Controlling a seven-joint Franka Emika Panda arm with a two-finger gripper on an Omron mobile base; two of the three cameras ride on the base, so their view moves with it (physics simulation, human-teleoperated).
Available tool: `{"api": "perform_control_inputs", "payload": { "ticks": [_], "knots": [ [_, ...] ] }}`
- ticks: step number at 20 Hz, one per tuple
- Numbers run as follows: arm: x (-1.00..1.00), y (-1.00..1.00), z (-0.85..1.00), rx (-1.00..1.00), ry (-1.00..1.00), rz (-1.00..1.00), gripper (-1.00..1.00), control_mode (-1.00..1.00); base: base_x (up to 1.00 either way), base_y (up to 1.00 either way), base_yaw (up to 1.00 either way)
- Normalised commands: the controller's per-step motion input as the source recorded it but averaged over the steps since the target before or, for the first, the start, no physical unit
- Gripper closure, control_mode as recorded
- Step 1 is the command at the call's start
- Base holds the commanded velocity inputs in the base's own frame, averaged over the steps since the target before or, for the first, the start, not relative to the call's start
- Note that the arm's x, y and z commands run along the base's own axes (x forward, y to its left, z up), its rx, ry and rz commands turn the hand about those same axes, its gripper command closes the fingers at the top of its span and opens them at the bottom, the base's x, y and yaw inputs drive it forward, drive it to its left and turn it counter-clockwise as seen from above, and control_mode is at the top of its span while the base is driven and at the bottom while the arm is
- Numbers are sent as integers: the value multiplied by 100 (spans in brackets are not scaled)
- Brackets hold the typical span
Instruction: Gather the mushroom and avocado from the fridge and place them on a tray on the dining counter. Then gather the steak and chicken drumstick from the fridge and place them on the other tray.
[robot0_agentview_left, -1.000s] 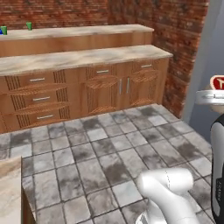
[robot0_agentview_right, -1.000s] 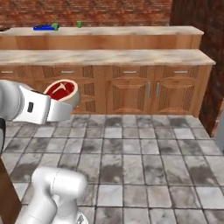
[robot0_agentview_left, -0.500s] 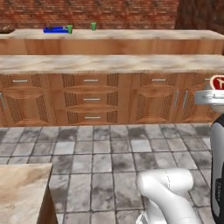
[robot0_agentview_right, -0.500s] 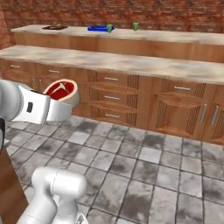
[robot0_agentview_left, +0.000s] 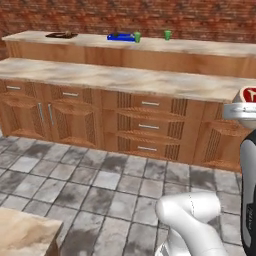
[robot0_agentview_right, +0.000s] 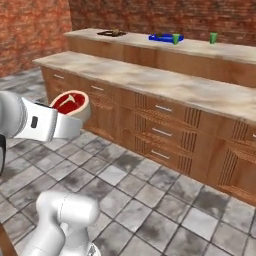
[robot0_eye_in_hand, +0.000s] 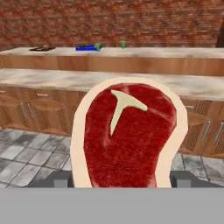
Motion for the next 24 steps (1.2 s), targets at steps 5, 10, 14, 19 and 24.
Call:
{"api": "perform_control_inputs", "payload": {
  "ticks": [5,10,14,19,24],
  "knots": [
    [0,0,0,0,0,0,100,100,100,-17,48],
    [0,0,0,0,0,0,100,100,100,-13,43],
    [0,0,0,0,0,0,100,100,100,-12,40],
    [0,0,0,0,0,0,100,100,100,-4,35],
    [0,0,0,0,0,0,100,100,100,0,26]
  ]
}}
